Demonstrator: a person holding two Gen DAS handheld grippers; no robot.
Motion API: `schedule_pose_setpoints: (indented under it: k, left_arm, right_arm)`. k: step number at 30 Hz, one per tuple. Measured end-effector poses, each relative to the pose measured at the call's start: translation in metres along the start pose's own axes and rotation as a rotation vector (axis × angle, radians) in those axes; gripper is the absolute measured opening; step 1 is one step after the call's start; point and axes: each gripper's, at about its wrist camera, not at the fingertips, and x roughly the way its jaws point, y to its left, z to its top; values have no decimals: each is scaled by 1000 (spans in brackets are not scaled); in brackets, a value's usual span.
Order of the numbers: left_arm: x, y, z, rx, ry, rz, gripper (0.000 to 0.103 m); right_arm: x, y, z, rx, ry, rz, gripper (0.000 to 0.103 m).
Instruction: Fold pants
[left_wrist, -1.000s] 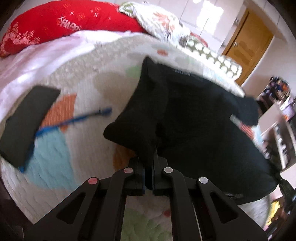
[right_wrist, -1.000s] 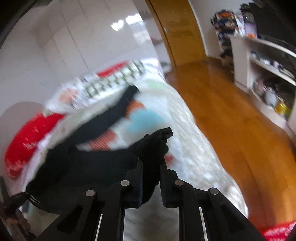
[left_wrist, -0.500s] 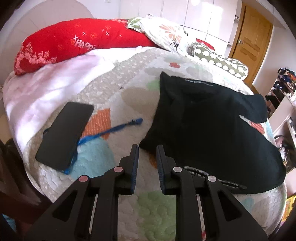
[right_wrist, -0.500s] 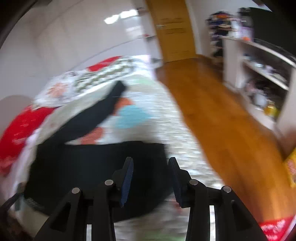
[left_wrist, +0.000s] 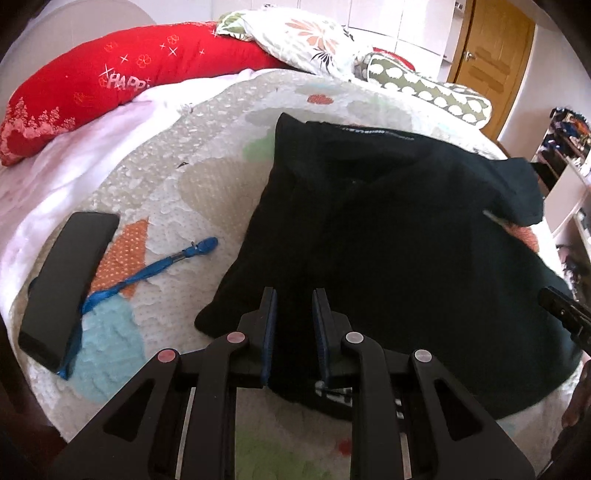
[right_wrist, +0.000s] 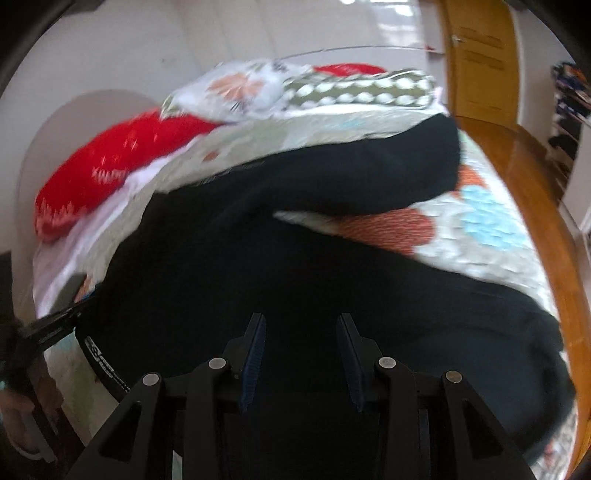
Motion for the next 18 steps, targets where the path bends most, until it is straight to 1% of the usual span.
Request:
schedule_pose_setpoints:
  k: [2,3,4,5,6,7,9,12,14,16,18]
  left_arm:
    - [4,0,1,-2,-6,4,22]
    - [6,0,2,-2,-8,2,27]
    - [7,0,3,1,-8,-5,36]
    - [7,-1,3,3,-8,-13,40]
    - [8,-2,4,8,-11,-18,44]
    - [8,-3,5,14,-14,-11,45]
    - [9,-4,7,20,-10,-7,45]
    - [8,-1,12,19,-8,-22,45]
    - [3,5,20,13,-22,-33,45]
    - [-1,13,32,-1,-41,-55,45]
    - [-2,25,53,-21,-46,-85,46]
  right_arm:
    - [12,8,0,-13,14,9,38]
    - [18,11,-2,-18,26,18,38]
    - [26,13,-3,-25,47,25,42]
    - [32,16,-5,-40,64,20,45]
    - [35,20,-6,-59,59,11,47]
    - [36,23,-5,-80,46,5,49]
    - [37,28,-2,-102,55,3,49]
    - [32,27,10,-91,45,38,49]
    - [29,25,22,-88,26,36,49]
    - [32,25,38,-107,15,16,49]
    - [32,24,57,-143,-2,1,49]
